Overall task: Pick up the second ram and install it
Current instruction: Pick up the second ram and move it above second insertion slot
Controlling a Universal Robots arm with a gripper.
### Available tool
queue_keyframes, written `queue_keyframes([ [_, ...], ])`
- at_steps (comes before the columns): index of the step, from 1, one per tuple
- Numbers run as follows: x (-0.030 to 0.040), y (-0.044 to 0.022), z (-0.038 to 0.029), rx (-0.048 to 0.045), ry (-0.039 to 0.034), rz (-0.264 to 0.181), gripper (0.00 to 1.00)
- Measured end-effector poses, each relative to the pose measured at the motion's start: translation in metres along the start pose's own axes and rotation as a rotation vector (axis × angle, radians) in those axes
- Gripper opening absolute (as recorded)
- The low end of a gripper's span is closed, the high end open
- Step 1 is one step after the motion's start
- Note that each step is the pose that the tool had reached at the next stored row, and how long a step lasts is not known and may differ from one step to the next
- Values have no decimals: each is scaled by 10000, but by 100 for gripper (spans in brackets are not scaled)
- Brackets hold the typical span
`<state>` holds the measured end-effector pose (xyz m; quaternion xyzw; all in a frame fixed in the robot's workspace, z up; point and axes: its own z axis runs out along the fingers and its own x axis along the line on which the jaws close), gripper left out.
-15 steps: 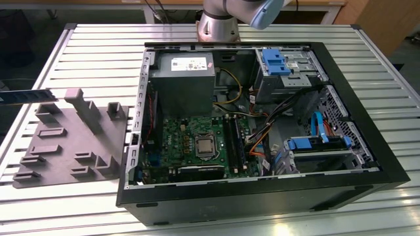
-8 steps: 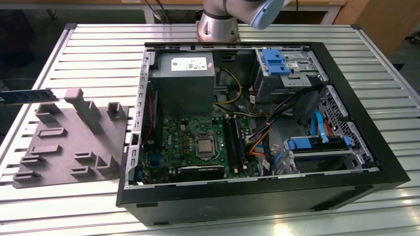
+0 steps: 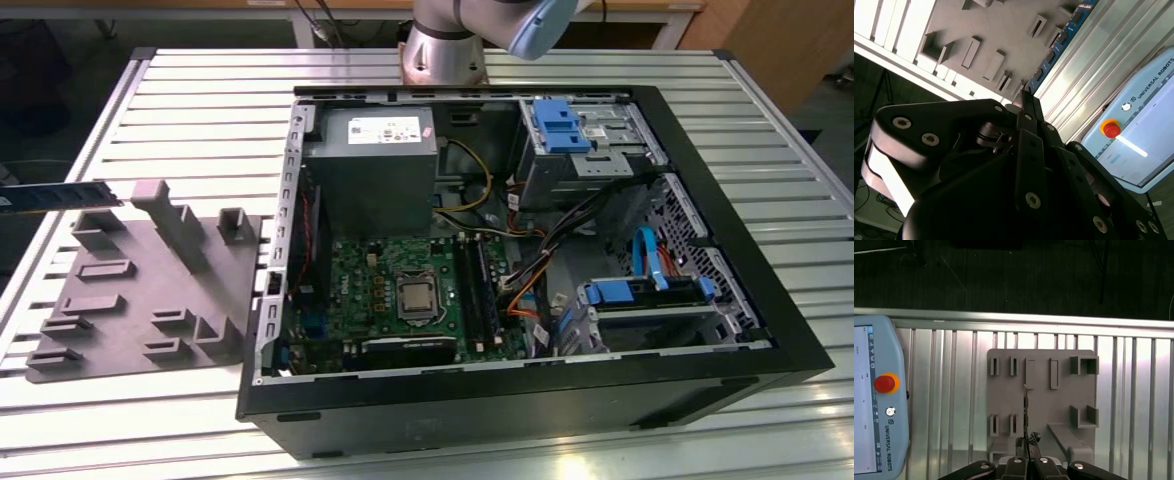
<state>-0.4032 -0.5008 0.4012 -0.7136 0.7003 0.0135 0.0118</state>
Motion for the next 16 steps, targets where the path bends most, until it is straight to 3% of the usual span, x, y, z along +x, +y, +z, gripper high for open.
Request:
queue_keyframes([
  [16,1,-38,-1,-2,1,-1,11],
])
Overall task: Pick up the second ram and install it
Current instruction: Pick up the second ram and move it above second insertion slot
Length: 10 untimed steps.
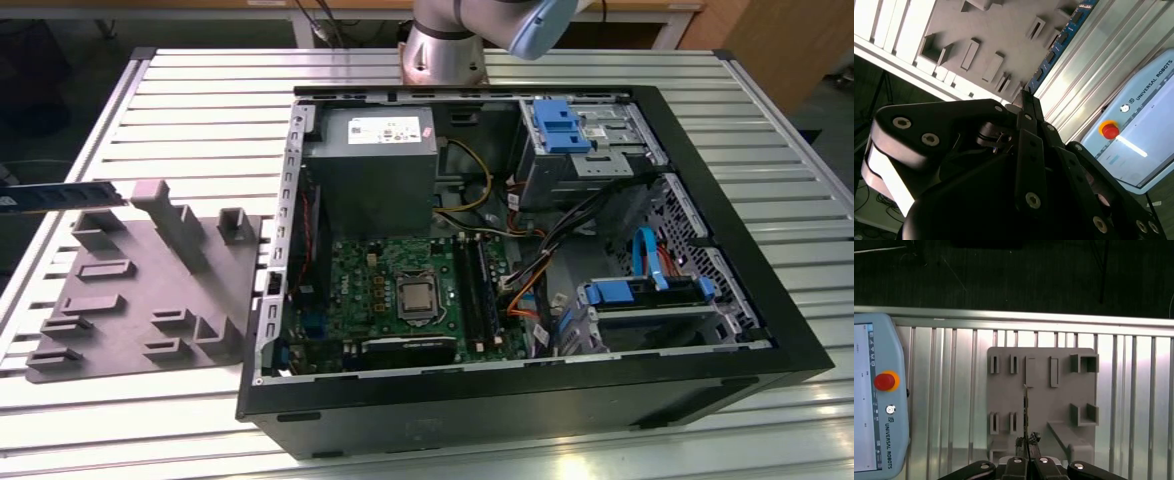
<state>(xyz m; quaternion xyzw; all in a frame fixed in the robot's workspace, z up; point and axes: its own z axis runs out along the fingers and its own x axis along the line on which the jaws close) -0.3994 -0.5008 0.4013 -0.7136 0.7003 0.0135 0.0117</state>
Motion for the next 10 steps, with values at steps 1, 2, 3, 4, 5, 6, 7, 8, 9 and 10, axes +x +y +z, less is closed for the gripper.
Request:
queue_keyframes([
  [1,0,-4,0,1,0,0,11],
  [2,0,-7,1,2,-1,0,11],
  [3,0,-10,1,2,-1,0,11],
  [4,0,-14,0,1,0,0,11],
  [5,0,-19,0,0,0,0,11],
  [6,0,-23,1,2,-1,0,11],
  [7,1,-27,1,2,-1,0,11],
  [8,1,-31,1,1,-1,0,11],
  [9,1,-35,1,1,-1,0,11],
  [10,1,-40,1,1,-1,0,11],
])
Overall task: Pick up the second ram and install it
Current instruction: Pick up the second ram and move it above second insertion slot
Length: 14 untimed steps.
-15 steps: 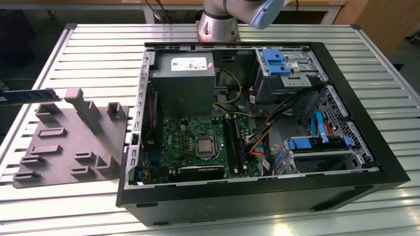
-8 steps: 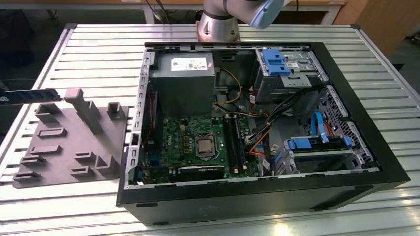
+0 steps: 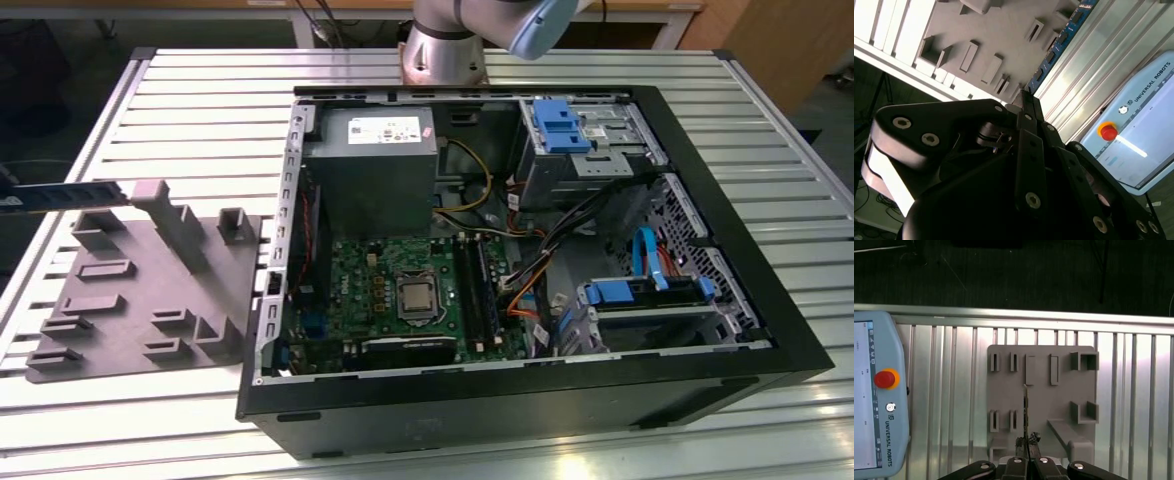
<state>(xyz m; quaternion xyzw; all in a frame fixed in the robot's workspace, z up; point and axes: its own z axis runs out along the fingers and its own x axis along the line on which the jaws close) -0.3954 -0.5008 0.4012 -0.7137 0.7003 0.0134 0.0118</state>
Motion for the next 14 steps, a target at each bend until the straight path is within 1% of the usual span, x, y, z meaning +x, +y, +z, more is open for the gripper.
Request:
queue_keyframes([
  [14,1,-49,0,0,0,0,11],
])
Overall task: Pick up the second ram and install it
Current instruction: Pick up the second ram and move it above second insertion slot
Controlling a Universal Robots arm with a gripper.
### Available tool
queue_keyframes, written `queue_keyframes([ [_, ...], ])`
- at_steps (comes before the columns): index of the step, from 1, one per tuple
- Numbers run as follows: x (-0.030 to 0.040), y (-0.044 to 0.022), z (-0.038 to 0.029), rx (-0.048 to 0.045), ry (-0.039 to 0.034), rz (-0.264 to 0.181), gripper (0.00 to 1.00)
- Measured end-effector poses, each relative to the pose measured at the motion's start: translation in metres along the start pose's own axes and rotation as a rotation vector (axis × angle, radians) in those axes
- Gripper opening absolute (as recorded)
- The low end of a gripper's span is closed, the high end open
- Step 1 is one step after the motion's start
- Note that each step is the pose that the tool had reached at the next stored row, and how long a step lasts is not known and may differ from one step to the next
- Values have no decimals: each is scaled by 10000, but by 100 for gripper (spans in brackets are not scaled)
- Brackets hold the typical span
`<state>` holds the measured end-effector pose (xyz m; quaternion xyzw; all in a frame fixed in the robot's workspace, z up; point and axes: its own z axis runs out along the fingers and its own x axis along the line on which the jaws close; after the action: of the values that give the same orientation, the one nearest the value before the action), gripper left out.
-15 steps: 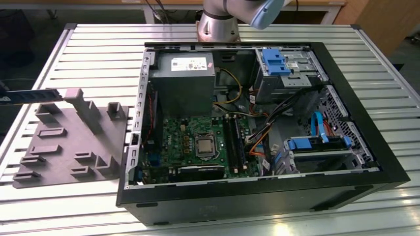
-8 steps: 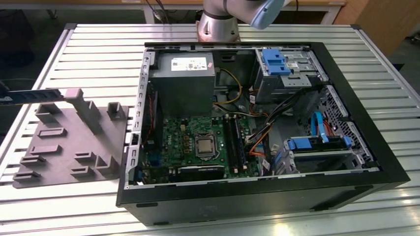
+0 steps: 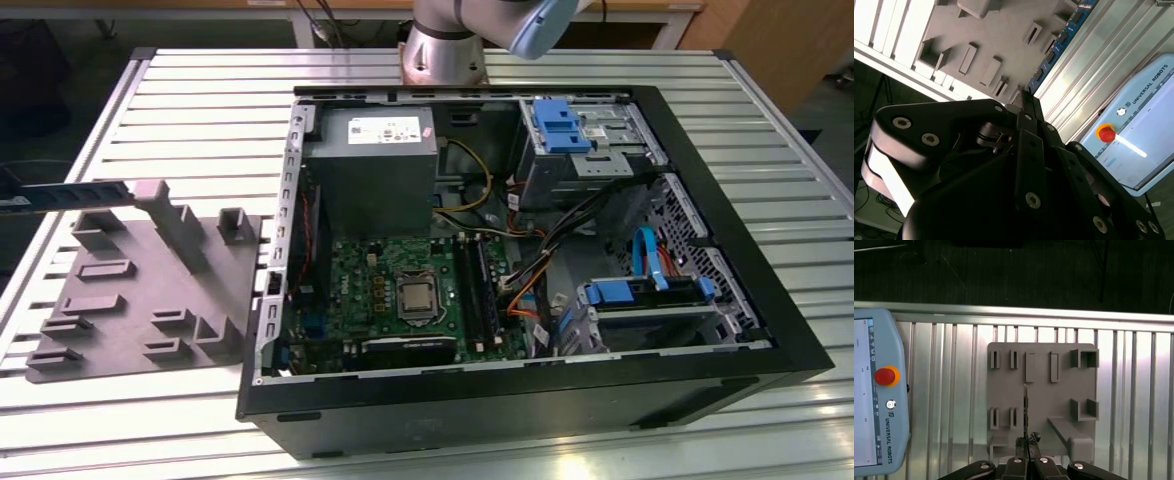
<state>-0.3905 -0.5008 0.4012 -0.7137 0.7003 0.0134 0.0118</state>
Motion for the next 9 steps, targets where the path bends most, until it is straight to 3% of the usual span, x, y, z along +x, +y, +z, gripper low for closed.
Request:
queue_keyframes([
  [9,1,-39,0,0,0,0,11],
])
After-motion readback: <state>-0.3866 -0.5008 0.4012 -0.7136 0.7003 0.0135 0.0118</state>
